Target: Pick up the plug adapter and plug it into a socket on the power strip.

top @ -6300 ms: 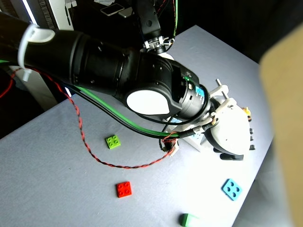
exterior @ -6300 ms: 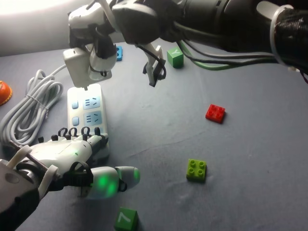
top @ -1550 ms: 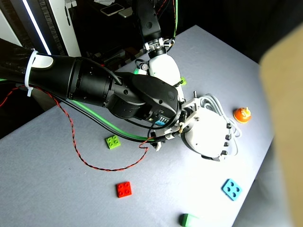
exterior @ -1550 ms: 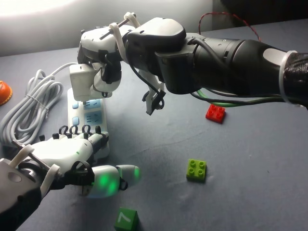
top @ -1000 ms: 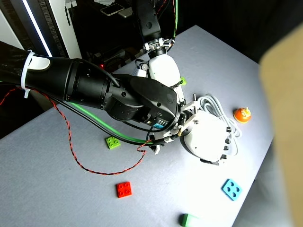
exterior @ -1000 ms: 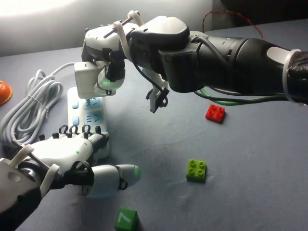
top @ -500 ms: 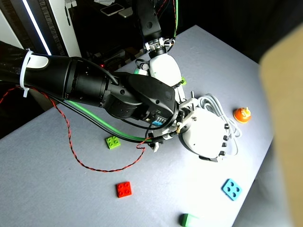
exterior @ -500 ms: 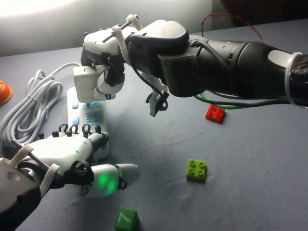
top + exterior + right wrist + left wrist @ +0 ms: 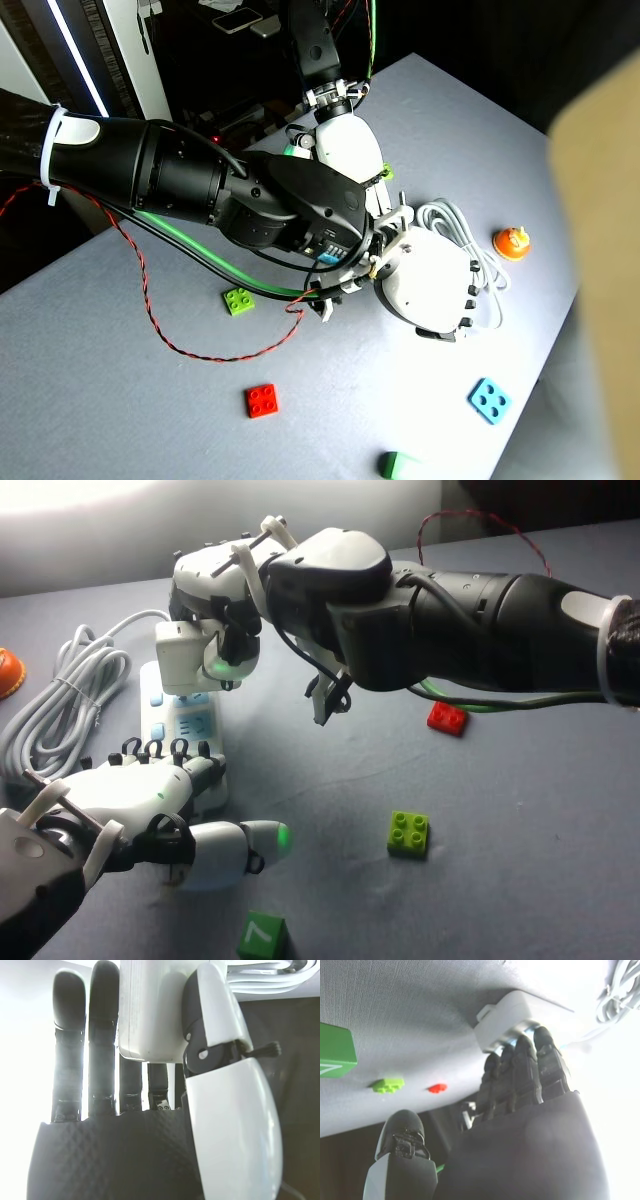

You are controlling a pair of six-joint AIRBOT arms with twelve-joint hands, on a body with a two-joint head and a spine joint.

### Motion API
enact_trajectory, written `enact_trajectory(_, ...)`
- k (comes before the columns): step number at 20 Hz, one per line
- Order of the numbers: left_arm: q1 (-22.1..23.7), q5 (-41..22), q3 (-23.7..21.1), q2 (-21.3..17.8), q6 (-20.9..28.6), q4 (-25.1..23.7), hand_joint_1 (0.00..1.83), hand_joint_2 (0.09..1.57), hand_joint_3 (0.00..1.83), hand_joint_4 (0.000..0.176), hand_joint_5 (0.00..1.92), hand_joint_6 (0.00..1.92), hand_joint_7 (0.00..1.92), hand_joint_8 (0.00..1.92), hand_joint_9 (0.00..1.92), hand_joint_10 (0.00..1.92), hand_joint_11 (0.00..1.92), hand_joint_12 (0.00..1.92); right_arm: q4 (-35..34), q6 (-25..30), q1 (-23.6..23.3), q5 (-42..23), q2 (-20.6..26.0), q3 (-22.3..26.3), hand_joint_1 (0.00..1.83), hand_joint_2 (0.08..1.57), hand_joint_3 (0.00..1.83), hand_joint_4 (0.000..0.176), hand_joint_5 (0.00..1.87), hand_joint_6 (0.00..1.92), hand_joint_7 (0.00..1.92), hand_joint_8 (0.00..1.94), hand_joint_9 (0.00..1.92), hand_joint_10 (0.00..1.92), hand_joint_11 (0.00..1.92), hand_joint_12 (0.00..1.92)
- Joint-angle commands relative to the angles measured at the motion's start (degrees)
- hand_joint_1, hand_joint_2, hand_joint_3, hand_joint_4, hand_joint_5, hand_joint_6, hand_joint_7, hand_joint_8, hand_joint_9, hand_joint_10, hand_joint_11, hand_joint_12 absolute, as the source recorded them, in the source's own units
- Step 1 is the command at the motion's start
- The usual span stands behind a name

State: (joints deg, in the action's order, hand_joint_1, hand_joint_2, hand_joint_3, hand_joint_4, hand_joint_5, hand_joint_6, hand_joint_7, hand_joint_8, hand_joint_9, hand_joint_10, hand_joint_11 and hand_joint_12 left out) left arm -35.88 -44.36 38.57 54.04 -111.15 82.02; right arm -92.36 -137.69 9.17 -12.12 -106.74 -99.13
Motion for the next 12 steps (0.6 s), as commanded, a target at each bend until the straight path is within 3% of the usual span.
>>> enact_trajectory(1, 0.2, -0.6, 0.1, -0.1, 0.2, -0.6, 0.00, 1.16, 0.00, 0.000, 0.12, 0.00, 0.13, 0.00, 0.11, 0.00, 0.00, 0.25, 0.9, -0.1, 0.1, 0.2, 0.3, 0.9, 1.22, 1.18, 0.00, 0.000, 0.76, 1.17, 0.97, 1.18, 0.88, 0.87, 0.59, 1.34)
enact_trajectory(8, 0.2, -0.7, 0.1, -0.2, 0.2, -0.6, 0.00, 1.15, 0.00, 0.000, 0.10, 0.00, 0.11, 0.00, 0.07, 0.00, 0.00, 0.20, 1.2, -0.1, 0.8, 1.5, 0.7, 3.0, 1.23, 1.20, 0.00, 0.000, 0.70, 1.22, 0.95, 1.23, 0.86, 0.93, 0.62, 1.37)
enact_trajectory(12, 0.3, -0.8, 0.1, -0.2, 0.2, -0.6, 0.00, 1.16, 0.00, 0.000, 0.10, 0.00, 0.12, 0.00, 0.08, 0.00, 0.00, 0.22, 1.2, -0.1, 0.4, 4.1, -0.9, 0.2, 1.23, 1.18, 0.00, 0.000, 0.75, 1.17, 0.96, 1.19, 0.86, 0.91, 0.59, 1.37)
